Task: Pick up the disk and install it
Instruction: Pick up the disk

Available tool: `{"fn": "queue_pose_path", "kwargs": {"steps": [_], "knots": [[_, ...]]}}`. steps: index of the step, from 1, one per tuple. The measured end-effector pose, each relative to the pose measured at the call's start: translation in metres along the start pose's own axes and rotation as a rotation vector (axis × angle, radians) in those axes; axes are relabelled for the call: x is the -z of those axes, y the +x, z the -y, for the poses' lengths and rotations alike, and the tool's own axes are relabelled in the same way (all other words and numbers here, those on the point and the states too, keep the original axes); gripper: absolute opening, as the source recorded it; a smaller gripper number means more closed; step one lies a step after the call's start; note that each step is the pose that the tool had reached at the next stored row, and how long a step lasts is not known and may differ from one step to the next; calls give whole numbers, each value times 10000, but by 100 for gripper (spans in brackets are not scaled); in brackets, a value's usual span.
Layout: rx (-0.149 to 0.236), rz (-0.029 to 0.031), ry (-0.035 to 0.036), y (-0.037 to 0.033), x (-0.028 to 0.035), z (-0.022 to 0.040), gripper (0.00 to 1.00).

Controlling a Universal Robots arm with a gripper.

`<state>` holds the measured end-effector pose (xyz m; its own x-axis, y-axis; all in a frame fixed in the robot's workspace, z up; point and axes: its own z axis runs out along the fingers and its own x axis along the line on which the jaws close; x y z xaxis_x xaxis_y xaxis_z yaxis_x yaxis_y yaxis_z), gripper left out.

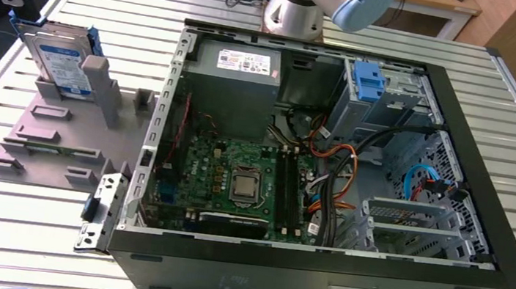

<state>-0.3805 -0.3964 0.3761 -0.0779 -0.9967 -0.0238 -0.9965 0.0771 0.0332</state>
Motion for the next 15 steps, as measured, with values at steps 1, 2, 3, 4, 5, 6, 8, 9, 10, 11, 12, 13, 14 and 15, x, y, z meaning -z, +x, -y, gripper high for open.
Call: {"fn": "queue_pose_path", "kwargs": {"steps": [1, 2, 3, 4, 5, 6, 8, 9, 10, 11, 12, 13, 14, 15], "knots": [[27, -1, 0, 0, 0, 0, 11], [53, -2, -1, 0, 0, 0, 11], [81, -3, -2, 0, 0, 0, 11], [108, -3, -2, 0, 0, 0, 11], [135, -5, -3, 0, 0, 0, 11], [160, -5, -3, 0, 0, 0, 11], [212, -7, -5, 0, 0, 0, 11], [237, -8, -5, 0, 0, 0, 11], [265, -9, -6, 0, 0, 0, 11], [290, -10, -6, 0, 0, 0, 11], [314, -10, -7, 0, 0, 0, 11], [340, -12, -8, 0, 0, 0, 11], [365, -12, -9, 0, 0, 0, 11], [391, -13, -9, 0, 0, 0, 11]]}}
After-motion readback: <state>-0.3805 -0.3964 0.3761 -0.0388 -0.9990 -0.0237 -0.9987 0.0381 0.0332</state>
